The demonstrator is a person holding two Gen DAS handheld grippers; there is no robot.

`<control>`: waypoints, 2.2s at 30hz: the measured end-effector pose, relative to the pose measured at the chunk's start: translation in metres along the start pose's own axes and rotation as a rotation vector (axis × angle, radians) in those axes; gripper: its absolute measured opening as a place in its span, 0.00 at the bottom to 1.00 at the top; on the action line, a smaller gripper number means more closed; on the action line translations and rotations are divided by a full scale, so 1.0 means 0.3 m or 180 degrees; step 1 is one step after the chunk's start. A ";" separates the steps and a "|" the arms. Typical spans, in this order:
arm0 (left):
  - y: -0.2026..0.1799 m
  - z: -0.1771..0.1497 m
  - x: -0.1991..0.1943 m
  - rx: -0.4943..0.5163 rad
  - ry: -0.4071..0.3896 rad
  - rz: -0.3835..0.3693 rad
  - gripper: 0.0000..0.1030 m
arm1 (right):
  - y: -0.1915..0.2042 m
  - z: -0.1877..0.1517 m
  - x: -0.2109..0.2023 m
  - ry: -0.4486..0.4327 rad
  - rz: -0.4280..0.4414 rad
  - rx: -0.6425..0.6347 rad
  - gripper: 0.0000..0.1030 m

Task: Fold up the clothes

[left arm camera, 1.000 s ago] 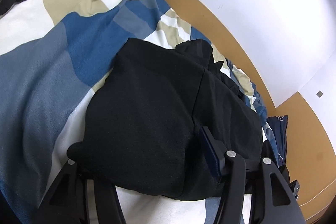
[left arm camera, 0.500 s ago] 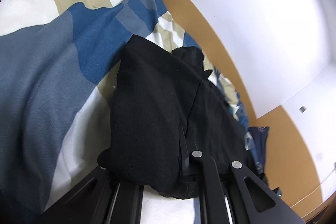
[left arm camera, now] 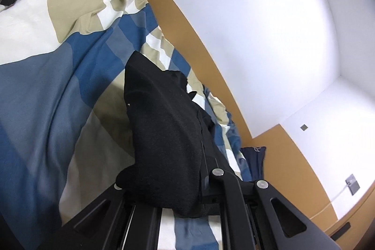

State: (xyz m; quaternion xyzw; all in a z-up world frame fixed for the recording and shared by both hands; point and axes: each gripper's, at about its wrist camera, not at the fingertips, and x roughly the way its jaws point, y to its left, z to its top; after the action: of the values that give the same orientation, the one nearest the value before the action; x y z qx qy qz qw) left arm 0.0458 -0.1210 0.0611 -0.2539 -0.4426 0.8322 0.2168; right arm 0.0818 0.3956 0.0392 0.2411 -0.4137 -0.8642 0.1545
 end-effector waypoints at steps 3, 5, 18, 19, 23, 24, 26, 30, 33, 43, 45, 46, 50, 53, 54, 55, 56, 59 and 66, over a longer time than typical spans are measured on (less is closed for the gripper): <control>-0.007 -0.029 -0.074 0.0035 0.0076 -0.0045 0.06 | 0.037 -0.049 -0.063 0.0066 -0.0048 -0.0152 0.04; 0.000 -0.050 -0.122 0.0055 0.0130 -0.0039 0.06 | 0.050 -0.082 -0.087 0.0136 -0.0083 -0.0240 0.04; 0.166 -0.128 -0.196 -0.0018 0.0652 0.0477 0.15 | -0.105 -0.115 -0.085 0.0691 -0.0739 -0.0263 0.38; 0.166 -0.120 -0.205 -0.0002 0.0652 0.0516 0.17 | -0.107 -0.105 -0.098 0.0684 -0.0762 -0.0317 0.39; 0.163 -0.069 -0.286 0.0128 0.0504 0.0966 0.31 | -0.089 -0.065 -0.149 0.0599 -0.1001 -0.0614 0.47; 0.158 -0.056 -0.312 0.0190 0.0417 0.1125 0.35 | -0.069 -0.053 -0.168 0.0486 -0.1200 -0.0733 0.57; 0.158 -0.025 -0.359 0.0231 0.0252 0.1320 0.53 | -0.043 -0.029 -0.201 0.0234 -0.1548 -0.0867 0.74; 0.140 0.039 -0.408 0.0253 0.0119 0.1439 0.57 | -0.054 0.006 -0.209 0.0054 -0.1517 -0.0663 0.79; 0.052 0.008 -0.328 0.0599 0.0213 0.1416 0.59 | 0.038 -0.031 -0.147 -0.0016 -0.1369 -0.0929 0.79; -0.151 -0.207 0.117 0.1654 0.0891 0.1321 0.71 | 0.177 -0.183 0.213 0.0809 -0.1306 -0.1758 0.78; -0.095 -0.217 0.137 0.1659 0.0873 0.1354 0.71 | 0.124 -0.145 0.192 0.0726 -0.1544 -0.1593 0.77; -0.063 -0.208 0.128 0.1514 0.0881 0.1254 0.71 | 0.102 -0.120 0.161 0.0594 -0.1656 -0.1492 0.76; -0.014 -0.154 0.057 0.1163 0.0554 0.1338 0.71 | 0.039 -0.032 0.039 0.0075 -0.1969 -0.1155 0.77; 0.011 -0.115 0.046 0.0985 0.0571 0.1312 0.71 | 0.098 -0.035 -0.020 -0.0230 -0.1646 -0.1235 0.78; 0.001 -0.105 0.043 0.0999 0.0547 0.1417 0.71 | 0.134 -0.047 -0.025 -0.0282 -0.1458 -0.1318 0.78; -0.028 -0.103 0.043 0.1095 0.0495 0.1496 0.71 | 0.184 -0.069 -0.009 -0.0291 -0.1227 -0.1475 0.81; -0.060 -0.102 0.043 0.1202 0.0438 0.1569 0.71 | 0.227 -0.097 0.020 -0.0235 -0.1054 -0.1642 0.83; -0.184 -0.152 0.096 0.1740 0.0411 0.1669 0.83 | 0.305 -0.185 0.135 0.0111 -0.0882 -0.2054 0.90; -0.260 -0.349 0.279 0.2918 0.0641 0.2034 0.83 | 0.165 -0.175 0.319 0.0870 -0.1396 -0.1674 0.90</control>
State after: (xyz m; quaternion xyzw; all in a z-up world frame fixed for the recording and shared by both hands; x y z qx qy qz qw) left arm 0.0558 0.0338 0.0576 -0.3333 0.0856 0.9352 0.0834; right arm 0.0338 0.2873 0.0222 0.3892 -0.0915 -0.9134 0.0761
